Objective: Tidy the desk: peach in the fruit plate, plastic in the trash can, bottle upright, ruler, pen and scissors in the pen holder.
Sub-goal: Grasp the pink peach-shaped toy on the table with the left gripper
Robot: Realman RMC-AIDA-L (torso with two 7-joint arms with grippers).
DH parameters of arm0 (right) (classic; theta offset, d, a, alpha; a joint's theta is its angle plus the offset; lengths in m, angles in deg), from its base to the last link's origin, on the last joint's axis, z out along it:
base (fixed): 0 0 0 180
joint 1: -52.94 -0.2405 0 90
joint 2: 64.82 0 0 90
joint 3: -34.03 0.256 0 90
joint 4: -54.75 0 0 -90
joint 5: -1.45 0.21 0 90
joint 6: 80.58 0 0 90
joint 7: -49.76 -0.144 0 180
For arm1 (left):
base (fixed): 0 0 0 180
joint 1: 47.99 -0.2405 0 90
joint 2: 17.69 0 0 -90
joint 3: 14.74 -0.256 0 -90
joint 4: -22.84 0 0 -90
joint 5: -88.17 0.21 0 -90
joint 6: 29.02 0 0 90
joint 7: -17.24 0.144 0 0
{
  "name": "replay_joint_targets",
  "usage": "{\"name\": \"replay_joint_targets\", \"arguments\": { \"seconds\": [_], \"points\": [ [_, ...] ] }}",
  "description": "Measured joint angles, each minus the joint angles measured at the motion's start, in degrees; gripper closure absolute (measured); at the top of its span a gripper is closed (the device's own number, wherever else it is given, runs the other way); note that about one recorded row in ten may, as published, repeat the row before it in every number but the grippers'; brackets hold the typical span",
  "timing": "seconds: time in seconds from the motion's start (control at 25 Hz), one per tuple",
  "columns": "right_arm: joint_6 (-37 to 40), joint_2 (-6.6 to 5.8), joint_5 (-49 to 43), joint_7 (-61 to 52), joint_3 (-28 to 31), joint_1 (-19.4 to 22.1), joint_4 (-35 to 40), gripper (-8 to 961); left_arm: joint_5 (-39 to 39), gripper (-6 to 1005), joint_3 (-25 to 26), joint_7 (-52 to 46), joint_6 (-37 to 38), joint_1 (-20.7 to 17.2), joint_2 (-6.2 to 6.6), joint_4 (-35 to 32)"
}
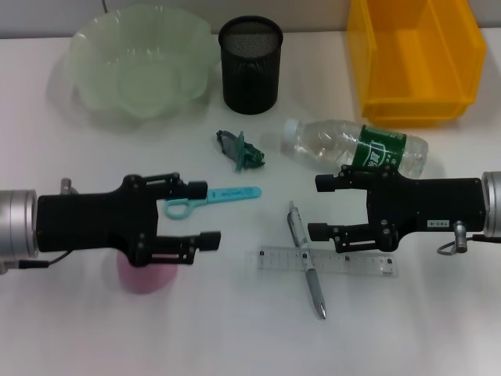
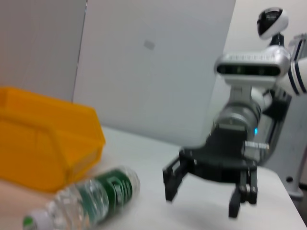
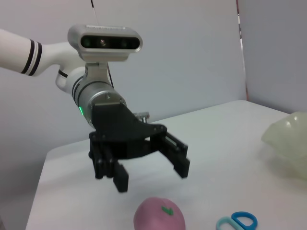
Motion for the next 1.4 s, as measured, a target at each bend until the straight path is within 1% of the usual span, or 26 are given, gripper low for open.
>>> {"name": "replay_joint_targets", "arguments": {
  "seconds": [0.04,0.08,0.12,0.16,0.32,0.44,0.56,0.68,0.72,0.92,1.32,1.4],
  "points": [
    [0.0,-0.01,0.0,0.0,-0.1,-0.1,0.0,165,1.7,198,0.2,-0.3,-0.1,0.0,0.09,0.0],
    [0.0,-0.02,-0.1,0.0,-0.2,-0.3,0.0,165,1.7,198,0.2,-0.3,-0.1,0.0,0.09,0.0],
    [0.0,-0.02,-0.1,0.0,-0.2,-0.3,0.0,165,4.3,198,0.4,-0.7,-0.7,-0.1,0.2,0.0],
    [-0.1,-0.02,-0.1,-0.1,-0.2,-0.4,0.0,165,5.2,198,0.5,-0.7,-1.2,-0.2,0.21,0.0],
    [-0.5,-0.02,-0.3,-0.4,-0.2,-0.7,0.0,165,6.0,198,0.5,-0.7,-2.1,-0.4,0.21,0.0],
    [-0.6,-0.02,-0.3,-0.5,-0.2,-1.0,-0.3,165,8.9,198,0.6,-0.7,-4.4,-0.8,0.2,0.0],
    [-0.7,-0.11,-0.3,-0.7,-0.2,-1.2,-0.4,165,9.8,197,0.8,-0.7,-4.7,-0.9,0.21,0.0],
    [-0.7,-0.14,-0.4,-1.1,-0.2,-1.2,-0.4,165,10.7,198,1.4,-0.7,-4.8,-1.2,0.49,-0.3],
    [-0.7,-0.14,-0.4,-1.1,-0.2,-1.2,-0.4,165,11.0,198,2.2,-0.7,-4.9,-2.1,0.75,-1.4],
    [-1.1,-0.2,-0.4,-1.4,-0.2,-1.3,-0.2,165,11.1,199,2.7,-0.7,-6.1,-3.8,0.92,-3.6],
    [-1.3,-0.21,-0.4,-1.4,-0.2,-1.3,-0.1,165,13.8,202,2.8,-0.7,-10.4,-4.3,0.99,-3.2],
    [-1.3,-0.21,-0.4,-1.4,-0.2,-1.4,-0.1,165,13.9,221,2.9,-0.7,-10.5,-4.3,0.98,-3.2]
  ]
}}
